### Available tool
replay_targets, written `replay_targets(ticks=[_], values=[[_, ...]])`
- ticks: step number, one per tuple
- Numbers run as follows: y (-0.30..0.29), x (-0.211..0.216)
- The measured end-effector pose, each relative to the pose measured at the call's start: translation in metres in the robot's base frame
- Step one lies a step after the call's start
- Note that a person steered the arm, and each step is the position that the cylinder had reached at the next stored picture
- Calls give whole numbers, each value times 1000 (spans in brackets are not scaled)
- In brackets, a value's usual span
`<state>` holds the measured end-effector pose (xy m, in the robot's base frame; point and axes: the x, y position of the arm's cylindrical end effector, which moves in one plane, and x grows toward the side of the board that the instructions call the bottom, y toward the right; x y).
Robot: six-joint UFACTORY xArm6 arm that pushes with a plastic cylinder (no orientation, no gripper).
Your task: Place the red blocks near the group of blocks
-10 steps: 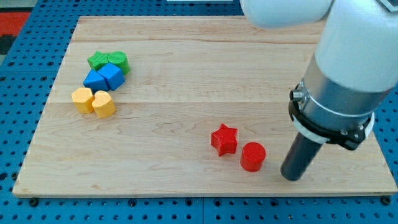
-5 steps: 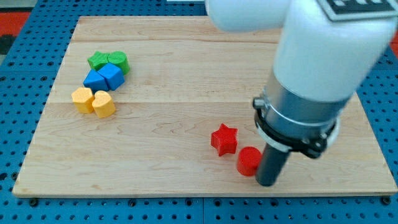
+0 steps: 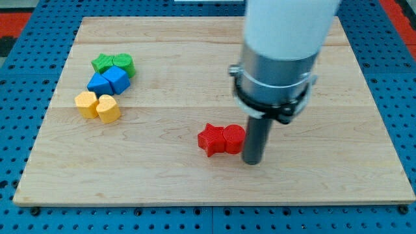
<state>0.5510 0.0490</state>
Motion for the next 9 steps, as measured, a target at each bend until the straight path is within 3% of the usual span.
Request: replay_targets(ticks=[4, 5, 6, 7, 8, 9], values=[[-142, -117], [-33, -105], [36, -48], [6, -47], [-71, -113], [-137, -136]])
